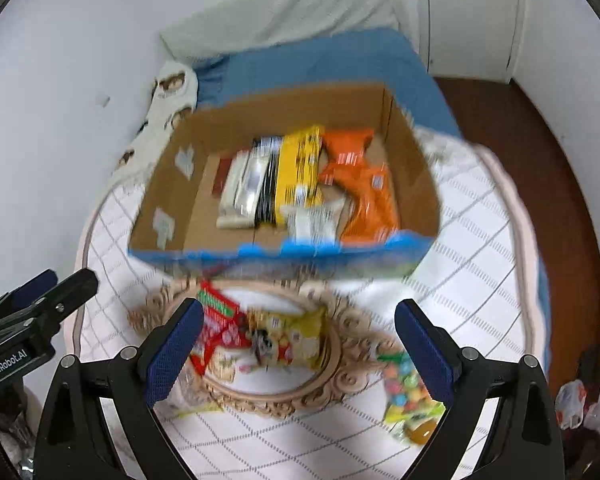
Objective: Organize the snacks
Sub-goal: 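Grasp a clear yellow-top bag with the left tool while the right tool grasps a yellow panda bag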
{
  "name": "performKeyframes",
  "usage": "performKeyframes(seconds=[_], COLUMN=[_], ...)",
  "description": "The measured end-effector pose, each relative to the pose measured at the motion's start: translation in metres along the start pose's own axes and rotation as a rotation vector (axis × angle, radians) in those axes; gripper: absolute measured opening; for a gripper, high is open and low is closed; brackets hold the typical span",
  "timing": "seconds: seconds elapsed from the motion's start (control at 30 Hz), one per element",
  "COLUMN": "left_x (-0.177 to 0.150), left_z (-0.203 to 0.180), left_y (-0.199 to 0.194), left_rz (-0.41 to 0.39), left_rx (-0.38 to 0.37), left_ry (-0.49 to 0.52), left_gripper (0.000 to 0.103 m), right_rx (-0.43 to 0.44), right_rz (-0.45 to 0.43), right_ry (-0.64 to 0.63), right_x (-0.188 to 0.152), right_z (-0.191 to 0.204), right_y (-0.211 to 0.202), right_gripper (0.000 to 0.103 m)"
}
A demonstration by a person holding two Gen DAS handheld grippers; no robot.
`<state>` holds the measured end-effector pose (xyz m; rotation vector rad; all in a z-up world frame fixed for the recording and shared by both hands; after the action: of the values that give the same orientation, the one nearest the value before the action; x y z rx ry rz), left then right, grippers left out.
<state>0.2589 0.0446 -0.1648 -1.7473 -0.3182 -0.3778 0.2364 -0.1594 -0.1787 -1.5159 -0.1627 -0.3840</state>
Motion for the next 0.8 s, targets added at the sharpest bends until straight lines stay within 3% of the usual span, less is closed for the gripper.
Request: performKeyframes(seconds=[0.13,0.37,0.53,0.57,0.63,0.67,0.73,0.8], left_x=[-0.054,-0.129,-0.144,-0.145,-0.145,-0.148,-0.146,-0.144], left_z=[0.047,0.078,0.078,0.078,0.079,0.079,0.077,0.076], left_y=[0.037,0.106,0.143,0.147,0.147,0.146,0.142,0.137], left_rz=[0.151,0.395,0.458,0.448,0.428,0.421,0.412,0.399], left_rx=[0.001,-0.118,-0.125,-0.120,-0.099,-0.099,-0.087,-0.070], left_ry=[-0.142,-0.390,-0.427,-0.428,-0.417,-0.402,-0.371,-0.349], left_gripper=[0.098,0.097,0.095,0.079,0.061,0.049,0.043,0.042], right_rx=[0.039,0.056,0.023,0.021,0.019,0.023,0.019,0.006], right_rz=[0.104,0.237,0.275,0.283,0.297,0.294,0.274,0.252], right_ry=[0.006,0.023,0.001,0.000,-0.003,-0.004,-0.004,-0.016], right_x=[-0.027,-0.052,-0.055,-0.056,-0.058,-0.059,-0.060,-0.059], right_z=[0.009,0.025,0.033,0.034,0.035,0.035,0.034,0.033], right_y=[0.043,0.113,0.144,0.150,0.157,0.159,0.158,0.155], right_gripper=[0.098,0.098,0.098,0.098,0.096,0.086,0.068,0.065])
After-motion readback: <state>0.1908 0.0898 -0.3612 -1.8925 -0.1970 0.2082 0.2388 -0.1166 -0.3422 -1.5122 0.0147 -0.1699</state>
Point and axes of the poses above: each gripper's, at about its wrist camera, not at the fingertips, and y roughly the way its jaws point, z to its left, x to its top, the point moved 6 cm from there along y, roughly the way its jaws point, and after that the axes turned 11 degrees about -x, right-handed, at the moved point
